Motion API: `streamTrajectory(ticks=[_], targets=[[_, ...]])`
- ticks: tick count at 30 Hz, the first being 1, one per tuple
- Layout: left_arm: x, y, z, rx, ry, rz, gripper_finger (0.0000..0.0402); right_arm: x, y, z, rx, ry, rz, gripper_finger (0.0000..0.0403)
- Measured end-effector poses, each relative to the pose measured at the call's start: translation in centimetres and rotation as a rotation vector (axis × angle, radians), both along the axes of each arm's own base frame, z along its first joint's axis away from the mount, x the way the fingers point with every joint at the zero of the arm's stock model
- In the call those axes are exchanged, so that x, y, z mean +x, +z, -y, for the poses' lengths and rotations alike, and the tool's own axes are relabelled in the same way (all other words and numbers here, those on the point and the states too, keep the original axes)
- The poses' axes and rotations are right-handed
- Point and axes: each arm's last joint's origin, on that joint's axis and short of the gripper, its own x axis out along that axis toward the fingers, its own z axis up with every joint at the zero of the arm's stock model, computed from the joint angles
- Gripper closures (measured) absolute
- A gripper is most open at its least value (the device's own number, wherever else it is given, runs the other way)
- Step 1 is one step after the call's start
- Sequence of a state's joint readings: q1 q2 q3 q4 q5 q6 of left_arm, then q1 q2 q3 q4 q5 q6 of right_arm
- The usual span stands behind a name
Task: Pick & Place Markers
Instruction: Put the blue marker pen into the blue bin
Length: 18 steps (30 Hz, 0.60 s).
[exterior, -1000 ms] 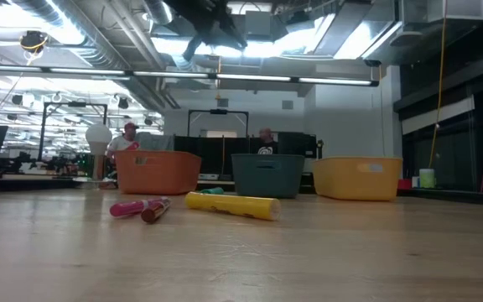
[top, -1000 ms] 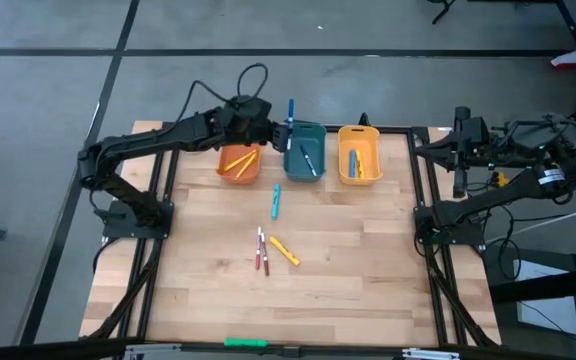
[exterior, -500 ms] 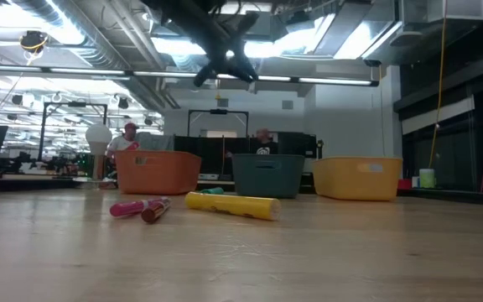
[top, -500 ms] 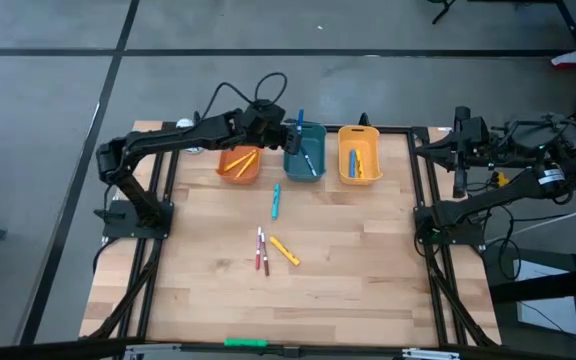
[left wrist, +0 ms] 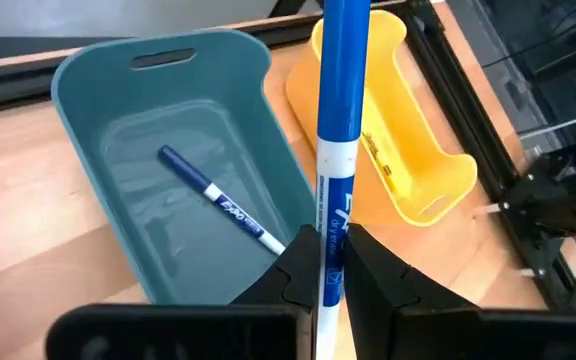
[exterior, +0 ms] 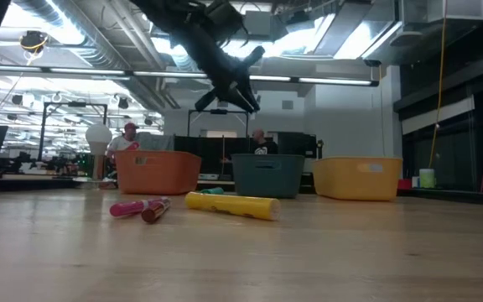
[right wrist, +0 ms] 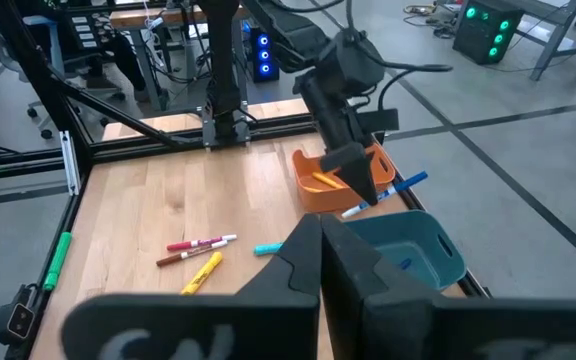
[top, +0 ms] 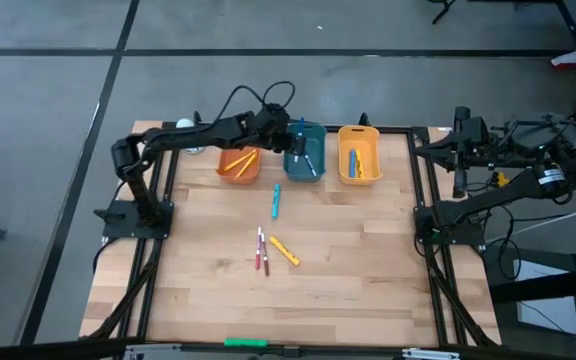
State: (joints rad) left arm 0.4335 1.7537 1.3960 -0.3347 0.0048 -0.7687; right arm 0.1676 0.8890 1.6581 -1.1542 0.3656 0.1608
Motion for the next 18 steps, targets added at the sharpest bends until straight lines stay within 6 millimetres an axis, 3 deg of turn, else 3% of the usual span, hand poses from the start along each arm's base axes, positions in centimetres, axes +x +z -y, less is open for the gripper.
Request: streamTrajectory(ticks=[12, 18], targets=[[0.2, -0.9, -0.9, -0.055, 0.017, 0.014, 0.0380, 0.0, 0.0, 0.0, 0.000, -0.001, 0.000, 0.0402], [0.3, 1.0, -1.3, -0.022, 0.008, 0.020, 0.0380, 0.0, 0.0, 0.0, -0.002, 0.000, -0.001, 0.0402]])
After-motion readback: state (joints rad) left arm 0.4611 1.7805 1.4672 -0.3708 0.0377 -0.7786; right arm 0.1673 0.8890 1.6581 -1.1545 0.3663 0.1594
